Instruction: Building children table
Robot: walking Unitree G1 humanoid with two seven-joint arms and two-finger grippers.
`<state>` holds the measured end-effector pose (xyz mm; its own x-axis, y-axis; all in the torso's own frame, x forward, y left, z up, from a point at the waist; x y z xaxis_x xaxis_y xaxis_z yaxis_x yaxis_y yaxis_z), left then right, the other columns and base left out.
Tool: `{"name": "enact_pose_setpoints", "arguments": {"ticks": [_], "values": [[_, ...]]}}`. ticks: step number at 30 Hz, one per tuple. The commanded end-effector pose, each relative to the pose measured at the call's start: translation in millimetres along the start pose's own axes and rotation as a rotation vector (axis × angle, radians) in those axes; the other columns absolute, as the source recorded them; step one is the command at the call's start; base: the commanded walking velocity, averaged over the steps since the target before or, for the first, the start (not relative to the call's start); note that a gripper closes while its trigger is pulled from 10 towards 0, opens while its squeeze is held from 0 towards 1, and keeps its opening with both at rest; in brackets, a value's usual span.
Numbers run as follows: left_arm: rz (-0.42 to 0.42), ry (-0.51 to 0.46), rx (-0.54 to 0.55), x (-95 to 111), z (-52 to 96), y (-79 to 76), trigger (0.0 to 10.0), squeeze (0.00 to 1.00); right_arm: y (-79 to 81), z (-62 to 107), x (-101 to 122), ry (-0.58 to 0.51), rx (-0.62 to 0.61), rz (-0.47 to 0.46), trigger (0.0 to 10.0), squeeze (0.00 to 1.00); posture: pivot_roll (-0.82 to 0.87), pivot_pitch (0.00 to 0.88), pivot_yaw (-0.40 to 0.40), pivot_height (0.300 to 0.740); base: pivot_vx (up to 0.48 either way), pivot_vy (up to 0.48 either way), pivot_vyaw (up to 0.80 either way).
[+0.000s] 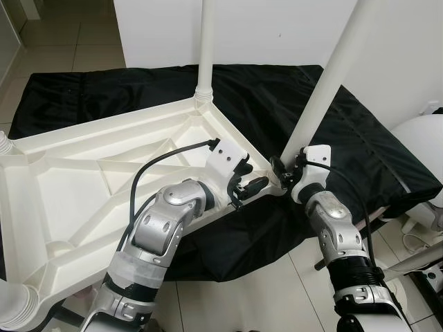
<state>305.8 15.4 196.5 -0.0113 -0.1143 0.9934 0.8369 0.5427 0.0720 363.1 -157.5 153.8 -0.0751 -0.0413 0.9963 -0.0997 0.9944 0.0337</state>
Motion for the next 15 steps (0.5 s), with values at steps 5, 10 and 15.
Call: {"name": "enact_pose_setpoints", "arguments": {"ticks": [5, 10, 15], "values": [[-0.002, 0.008, 0.048, -2.3, 0.7, 0.4, 10.0, 0.0, -9.5, 8.5, -3.6, -0.018, -0.27, -0.045, 10.0, 0.0, 0.03, 0.081, -0.056, 0.74, 0.0, 0.0, 0.0], [0.001, 0.01, 0.051, -3.0, 1.9, -1.4, 10.0, 0.0, 4.5, 7.9, -0.8, -0.037, -0.245, -0.049, 10.0, 0.0, 0.04, 0.077, -0.057, 0.74, 0.0, 0.0, 0.0], [-0.003, 0.011, 0.057, -2.8, 2.6, 0.2, 10.0, 0.0, -1.1, 9.4, 1.5, -0.044, -0.25, -0.058, 10.0, 1.0, 0.04, 0.075, -0.062, 0.74, 0.0, 0.0, 0.0]]}}
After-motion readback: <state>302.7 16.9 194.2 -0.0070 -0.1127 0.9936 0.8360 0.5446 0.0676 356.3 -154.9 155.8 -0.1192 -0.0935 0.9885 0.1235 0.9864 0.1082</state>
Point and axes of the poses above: a point about 5 cm out from each wrist's last joint towards the gripper, its own z axis pointing back from the gripper into the wrist, its own x axis along the axis of the wrist's last joint, y = z × x, the point moved 2 cm from there along -z, pointing out of the wrist towards the gripper, and after that the axes turned 1 degree about -z, right-handed, at the moved point
